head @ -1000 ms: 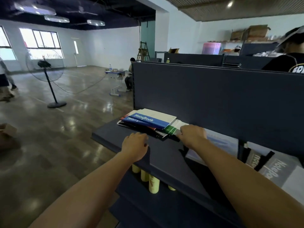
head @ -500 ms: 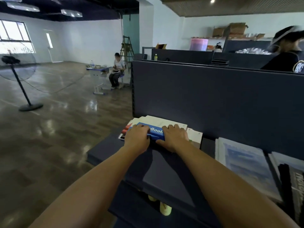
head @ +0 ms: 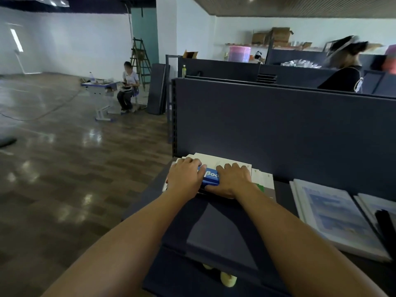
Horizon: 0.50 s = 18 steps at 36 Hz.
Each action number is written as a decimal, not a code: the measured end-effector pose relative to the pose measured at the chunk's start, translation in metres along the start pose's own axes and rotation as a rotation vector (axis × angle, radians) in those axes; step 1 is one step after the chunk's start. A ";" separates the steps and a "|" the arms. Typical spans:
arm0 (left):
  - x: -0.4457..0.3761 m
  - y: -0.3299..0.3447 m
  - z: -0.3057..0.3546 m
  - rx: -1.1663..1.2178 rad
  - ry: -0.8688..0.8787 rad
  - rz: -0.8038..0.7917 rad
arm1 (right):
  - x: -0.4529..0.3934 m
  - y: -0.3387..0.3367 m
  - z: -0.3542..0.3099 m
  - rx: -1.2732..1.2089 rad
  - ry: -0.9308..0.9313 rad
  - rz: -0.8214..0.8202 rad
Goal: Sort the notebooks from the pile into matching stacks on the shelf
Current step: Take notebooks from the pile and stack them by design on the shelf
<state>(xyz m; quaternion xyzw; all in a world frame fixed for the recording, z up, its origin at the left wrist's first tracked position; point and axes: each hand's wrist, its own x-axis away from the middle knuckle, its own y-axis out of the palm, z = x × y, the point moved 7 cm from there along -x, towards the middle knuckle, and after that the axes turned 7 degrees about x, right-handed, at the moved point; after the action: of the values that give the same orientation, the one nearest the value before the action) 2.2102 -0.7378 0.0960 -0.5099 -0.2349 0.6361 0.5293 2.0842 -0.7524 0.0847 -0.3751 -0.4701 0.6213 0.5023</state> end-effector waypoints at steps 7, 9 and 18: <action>0.002 0.003 0.002 0.025 0.012 -0.010 | 0.002 -0.003 -0.002 0.005 0.019 0.043; 0.003 0.004 0.001 0.033 0.011 -0.009 | 0.002 -0.006 -0.003 0.033 0.011 0.051; -0.003 0.004 0.003 0.059 0.019 0.019 | 0.001 -0.016 -0.013 0.153 -0.102 0.128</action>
<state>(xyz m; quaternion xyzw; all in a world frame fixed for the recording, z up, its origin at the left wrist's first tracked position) 2.2058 -0.7413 0.0945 -0.5022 -0.2061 0.6430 0.5402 2.1000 -0.7476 0.0961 -0.3329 -0.4212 0.7044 0.4643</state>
